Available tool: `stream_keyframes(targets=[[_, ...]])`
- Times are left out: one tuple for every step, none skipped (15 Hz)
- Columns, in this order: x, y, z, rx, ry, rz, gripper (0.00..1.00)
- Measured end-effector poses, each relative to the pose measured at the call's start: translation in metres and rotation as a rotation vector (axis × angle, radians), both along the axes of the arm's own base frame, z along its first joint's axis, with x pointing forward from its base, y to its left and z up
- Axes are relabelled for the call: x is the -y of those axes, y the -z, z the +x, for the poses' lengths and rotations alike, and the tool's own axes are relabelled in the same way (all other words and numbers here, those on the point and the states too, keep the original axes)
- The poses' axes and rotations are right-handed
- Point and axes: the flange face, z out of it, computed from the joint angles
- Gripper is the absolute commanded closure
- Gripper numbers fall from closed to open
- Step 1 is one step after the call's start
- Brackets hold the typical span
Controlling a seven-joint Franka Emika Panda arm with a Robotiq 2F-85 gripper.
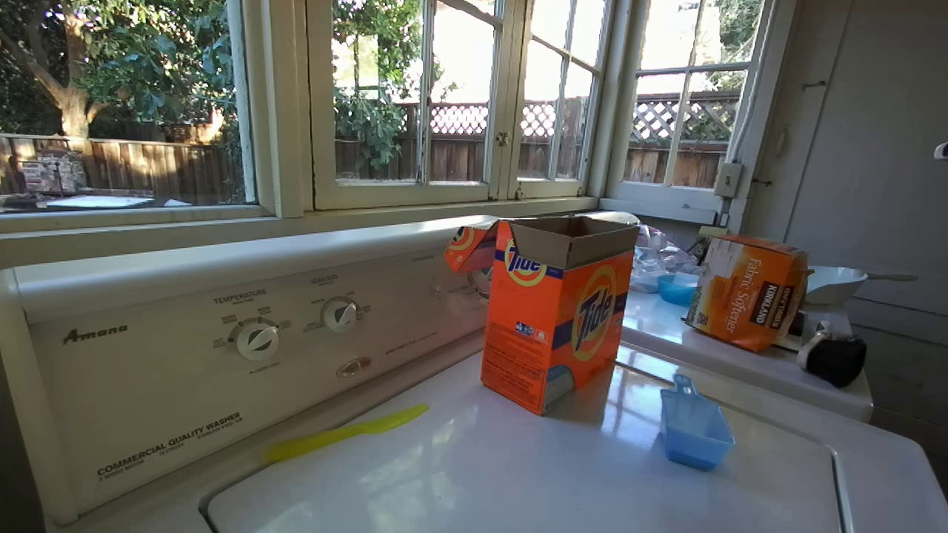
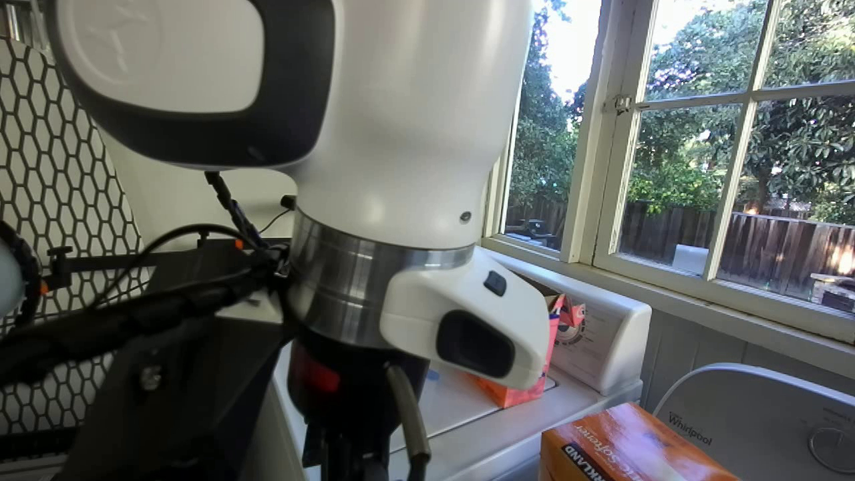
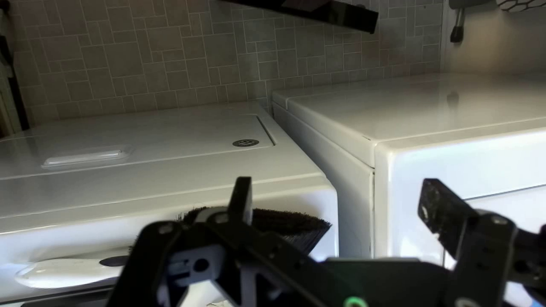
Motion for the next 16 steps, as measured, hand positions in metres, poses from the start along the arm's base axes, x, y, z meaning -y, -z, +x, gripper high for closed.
stream_keyframes(targets=[[0.0, 0.0, 0.0, 0.0, 0.0, 0.0, 0.0], [0.0, 0.0, 0.0, 0.0, 0.0, 0.0, 0.0], [0.0, 0.0, 0.0, 0.0, 0.0, 0.0, 0.0], [0.0, 0.0, 0.0, 0.0, 0.0, 0.0, 0.0], [0.0, 0.0, 0.0, 0.0, 0.0, 0.0, 0.0], [0.0, 0.0, 0.0, 0.0, 0.0, 0.0, 0.0], [0.0, 0.0, 0.0, 0.0, 0.0, -0.001, 0.0], [-0.001, -0.001, 0.001, 0.001, 0.001, 0.0, 0.0], [-0.002, -0.002, 0.002, 0.003, 0.01, 0.002, 0.0], [-0.004, -0.004, 0.003, 0.005, 0.032, 0.001, 0.0], [-0.007, -0.007, 0.006, 0.008, 0.059, 0.001, 0.0], [-0.01, -0.01, 0.009, 0.011, 0.092, 0.002, 0.0], [-0.014, -0.013, 0.012, 0.014, 0.13, 0.005, 0.0], [-0.019, -0.016, 0.015, 0.014, 0.173, 0.008, 0.0], [-0.026, -0.018, 0.019, 0.012, 0.219, 0.013, 0.0], [-0.033, -0.02, 0.023, 0.009, 0.265, 0.017, 0.0]])
